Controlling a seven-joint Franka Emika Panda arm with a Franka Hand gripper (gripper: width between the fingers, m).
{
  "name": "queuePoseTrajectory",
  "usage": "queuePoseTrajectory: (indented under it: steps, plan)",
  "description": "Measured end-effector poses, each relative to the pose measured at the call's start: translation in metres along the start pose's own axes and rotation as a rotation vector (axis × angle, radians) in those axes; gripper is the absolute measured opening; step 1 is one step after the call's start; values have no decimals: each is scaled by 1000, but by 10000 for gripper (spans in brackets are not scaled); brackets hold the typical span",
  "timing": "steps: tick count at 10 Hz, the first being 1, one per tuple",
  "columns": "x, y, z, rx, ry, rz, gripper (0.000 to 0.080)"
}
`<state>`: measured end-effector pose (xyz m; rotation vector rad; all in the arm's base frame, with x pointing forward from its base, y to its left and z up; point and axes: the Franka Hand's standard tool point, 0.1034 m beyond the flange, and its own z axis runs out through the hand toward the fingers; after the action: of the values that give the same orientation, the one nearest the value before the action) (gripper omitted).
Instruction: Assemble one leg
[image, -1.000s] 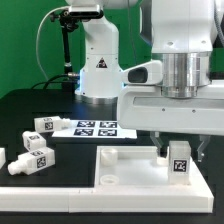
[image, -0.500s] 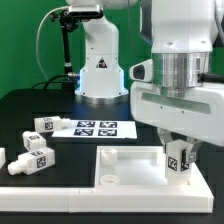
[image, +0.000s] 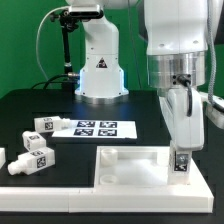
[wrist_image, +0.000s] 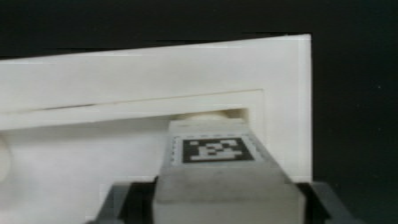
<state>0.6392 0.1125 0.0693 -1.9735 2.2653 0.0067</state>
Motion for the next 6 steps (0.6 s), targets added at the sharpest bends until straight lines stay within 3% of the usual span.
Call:
queuePoseTrajectory:
  steps: [6]
  plan:
    - [1, -1, 0, 7, -4, 187, 286]
